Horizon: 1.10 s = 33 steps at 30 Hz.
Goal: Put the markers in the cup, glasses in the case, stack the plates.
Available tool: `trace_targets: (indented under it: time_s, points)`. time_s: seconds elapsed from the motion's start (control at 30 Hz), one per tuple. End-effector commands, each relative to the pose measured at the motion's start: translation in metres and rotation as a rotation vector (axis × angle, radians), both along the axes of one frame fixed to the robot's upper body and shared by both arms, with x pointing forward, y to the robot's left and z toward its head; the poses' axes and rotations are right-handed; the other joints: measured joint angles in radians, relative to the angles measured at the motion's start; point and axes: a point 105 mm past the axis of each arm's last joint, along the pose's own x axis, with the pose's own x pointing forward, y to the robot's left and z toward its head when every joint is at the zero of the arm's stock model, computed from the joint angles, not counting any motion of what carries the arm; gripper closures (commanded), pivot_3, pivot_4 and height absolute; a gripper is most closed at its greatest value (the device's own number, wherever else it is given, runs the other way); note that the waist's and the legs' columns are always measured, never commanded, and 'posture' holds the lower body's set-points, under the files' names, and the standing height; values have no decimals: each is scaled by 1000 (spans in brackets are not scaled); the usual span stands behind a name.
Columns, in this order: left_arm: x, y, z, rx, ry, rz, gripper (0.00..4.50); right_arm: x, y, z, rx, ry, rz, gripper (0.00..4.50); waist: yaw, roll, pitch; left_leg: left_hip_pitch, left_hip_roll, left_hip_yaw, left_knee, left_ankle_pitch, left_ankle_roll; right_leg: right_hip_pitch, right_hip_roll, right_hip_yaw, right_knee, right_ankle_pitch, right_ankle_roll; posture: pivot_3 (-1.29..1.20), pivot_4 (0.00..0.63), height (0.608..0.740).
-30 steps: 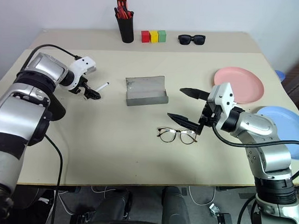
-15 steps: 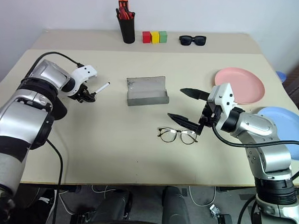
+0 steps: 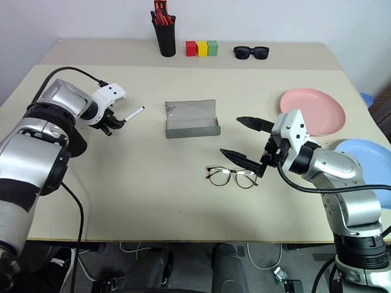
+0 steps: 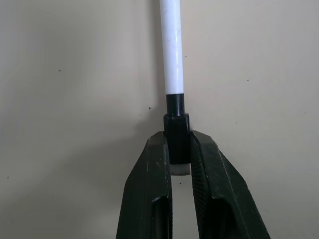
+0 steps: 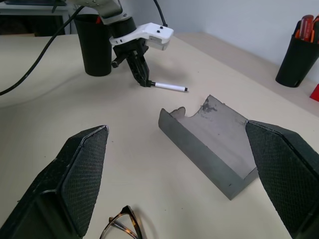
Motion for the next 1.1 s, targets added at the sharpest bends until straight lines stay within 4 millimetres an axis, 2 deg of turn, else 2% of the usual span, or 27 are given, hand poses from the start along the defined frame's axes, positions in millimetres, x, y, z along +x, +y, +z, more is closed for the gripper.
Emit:
trace_targets:
  time_s: [0.03,0.2,0.37,0.5,0.6,0.7,0.83,0.93,1.03,1.1]
  points:
    - [10,-13,32,-103,-104,-19,4456,-5,1,12,-5,-55,20,0,0,0,0,0,0,0,0,0,0,0,0,0,0,0,0,0,150,740]
    - [19,-28,75,-198,-222,-14,4456,-10,0,14,2,-37,56,0,2,-1,0,-1,0,0,0,0,0,0,0,0,0,0,0,0,150,740]
    - [19,-45,111,-292,-288,-49,4456,-8,-1,20,55,-35,58,0,-1,-1,0,-1,0,0,0,0,0,0,0,0,-1,0,0,0,150,740]
    - [14,-56,138,-376,-363,-151,4456,-5,-1,21,61,-41,54,0,-6,-1,0,-1,0,0,0,0,0,-1,0,0,0,0,0,0,150,740]
    - [2,-65,167,-556,-477,-277,4456,-4,-1,23,64,-46,51,0,-7,-1,0,-1,0,0,0,0,0,-2,0,0,0,0,0,0,150,740]
    - [-12,-58,188,-625,-630,-324,4456,-4,-2,22,63,-44,48,0,-10,0,0,-1,1,0,-1,0,0,-3,0,1,1,0,0,0,150,740]
    - [-48,-53,215,-689,-854,-424,4456,-3,-3,21,61,-41,50,0,-7,0,0,-2,1,1,0,0,-1,-4,-1,1,2,0,0,0,150,740]
    - [-68,-39,219,-745,-888,-382,4456,-3,-2,22,61,-42,59,0,-2,0,0,-2,1,1,0,0,-1,-5,-1,2,3,0,0,0,150,740]
    - [-78,-26,219,-792,-853,-301,4456,-1,-1,21,59,-41,73,0,-2,0,0,-1,1,1,0,0,-1,-5,-1,2,5,0,0,0,150,740]
    - [-85,-16,228,-850,-878,-245,4456,1,0,22,58,-41,81,0,-1,0,0,0,0,1,0,0,-1,-5,-1,2,5,0,0,0,150,740]
